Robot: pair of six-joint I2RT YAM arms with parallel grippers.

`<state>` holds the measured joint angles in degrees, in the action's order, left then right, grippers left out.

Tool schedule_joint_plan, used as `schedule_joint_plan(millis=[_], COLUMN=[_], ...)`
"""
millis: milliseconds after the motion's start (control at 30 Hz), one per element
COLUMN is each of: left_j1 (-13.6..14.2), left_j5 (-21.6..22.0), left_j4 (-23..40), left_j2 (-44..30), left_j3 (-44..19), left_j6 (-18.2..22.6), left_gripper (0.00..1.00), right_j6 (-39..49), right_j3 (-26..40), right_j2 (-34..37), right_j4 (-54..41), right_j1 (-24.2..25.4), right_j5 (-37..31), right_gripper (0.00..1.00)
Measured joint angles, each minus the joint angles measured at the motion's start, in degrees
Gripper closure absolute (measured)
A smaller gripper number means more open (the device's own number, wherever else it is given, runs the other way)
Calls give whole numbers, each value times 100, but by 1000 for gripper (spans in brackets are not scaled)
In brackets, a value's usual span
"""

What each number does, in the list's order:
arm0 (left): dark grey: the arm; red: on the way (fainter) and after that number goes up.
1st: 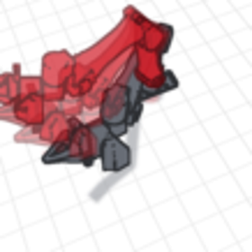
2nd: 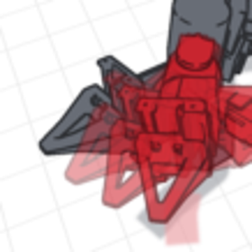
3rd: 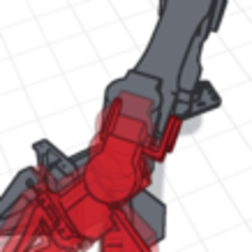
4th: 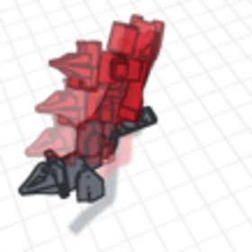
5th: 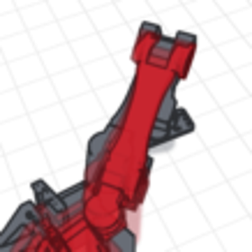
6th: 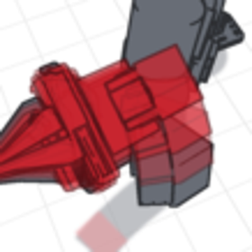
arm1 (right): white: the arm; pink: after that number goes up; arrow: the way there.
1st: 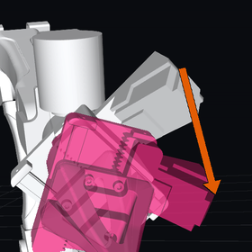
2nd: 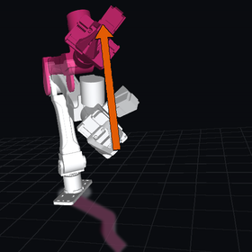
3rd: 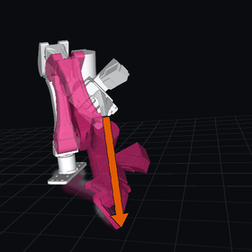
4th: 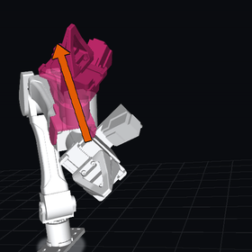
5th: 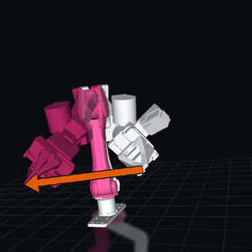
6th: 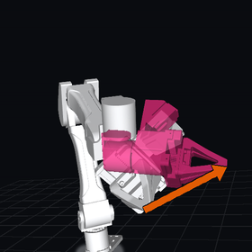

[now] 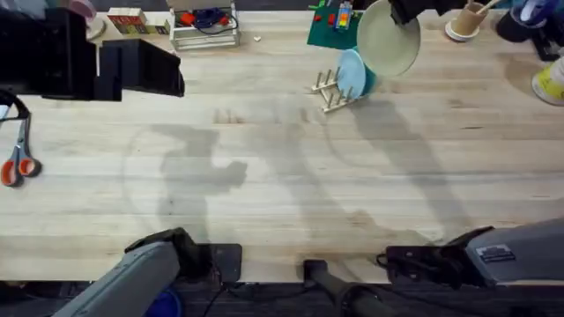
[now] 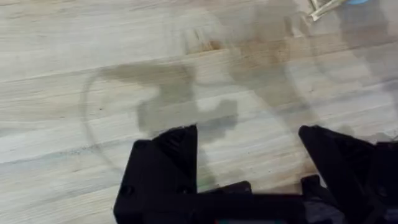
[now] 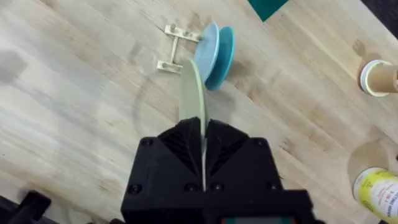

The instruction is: Pick up the plates from the table one by one and place each into a slot on the dish rack.

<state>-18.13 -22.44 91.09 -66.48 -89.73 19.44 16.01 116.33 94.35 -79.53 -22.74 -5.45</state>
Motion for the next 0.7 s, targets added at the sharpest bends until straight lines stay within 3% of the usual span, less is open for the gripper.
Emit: schedule_joint_plan(millis=[700], left_j1=[0], left_j5=[0], left_j4=[0], left_j2=[0], left_j3=[0], left_j6=[0], left_gripper=[4], right_j6=[-724], right_j3=[8], right_j2=[354], right_j4=[461], right_j1=[0], right_j5=[7], right_gripper=[970])
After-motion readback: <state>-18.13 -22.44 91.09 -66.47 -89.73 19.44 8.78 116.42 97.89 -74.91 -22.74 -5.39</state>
